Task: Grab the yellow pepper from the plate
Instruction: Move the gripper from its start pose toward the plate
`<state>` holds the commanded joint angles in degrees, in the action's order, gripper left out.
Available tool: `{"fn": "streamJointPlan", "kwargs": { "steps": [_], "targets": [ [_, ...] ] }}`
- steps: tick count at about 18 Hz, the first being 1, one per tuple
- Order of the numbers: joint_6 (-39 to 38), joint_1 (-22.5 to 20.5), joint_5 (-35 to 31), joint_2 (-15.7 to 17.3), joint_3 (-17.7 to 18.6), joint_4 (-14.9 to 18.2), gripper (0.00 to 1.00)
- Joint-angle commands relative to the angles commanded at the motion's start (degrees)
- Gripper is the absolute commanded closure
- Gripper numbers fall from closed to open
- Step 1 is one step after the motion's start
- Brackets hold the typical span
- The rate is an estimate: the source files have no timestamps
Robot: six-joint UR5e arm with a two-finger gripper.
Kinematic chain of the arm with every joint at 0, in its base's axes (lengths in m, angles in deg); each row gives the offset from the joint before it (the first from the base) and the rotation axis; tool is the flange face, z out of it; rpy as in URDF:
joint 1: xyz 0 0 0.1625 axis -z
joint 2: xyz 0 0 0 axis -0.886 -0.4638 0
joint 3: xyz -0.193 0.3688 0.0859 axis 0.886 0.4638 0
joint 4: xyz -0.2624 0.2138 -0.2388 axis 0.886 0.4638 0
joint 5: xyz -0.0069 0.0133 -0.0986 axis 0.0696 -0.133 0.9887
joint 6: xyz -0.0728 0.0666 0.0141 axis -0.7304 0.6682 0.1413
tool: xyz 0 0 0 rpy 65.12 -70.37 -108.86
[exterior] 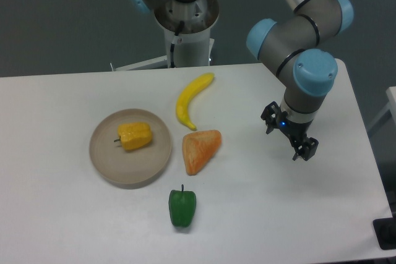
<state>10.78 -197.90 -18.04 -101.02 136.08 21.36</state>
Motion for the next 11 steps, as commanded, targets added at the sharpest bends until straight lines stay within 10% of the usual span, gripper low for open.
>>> {"fn": "streamJointPlan", "kwargs": {
  "steps": [11],
  "targets": [
    [-10.2, 4.6, 0.6, 1.8, 1.0, -0.3, 0.00]
  ]
}}
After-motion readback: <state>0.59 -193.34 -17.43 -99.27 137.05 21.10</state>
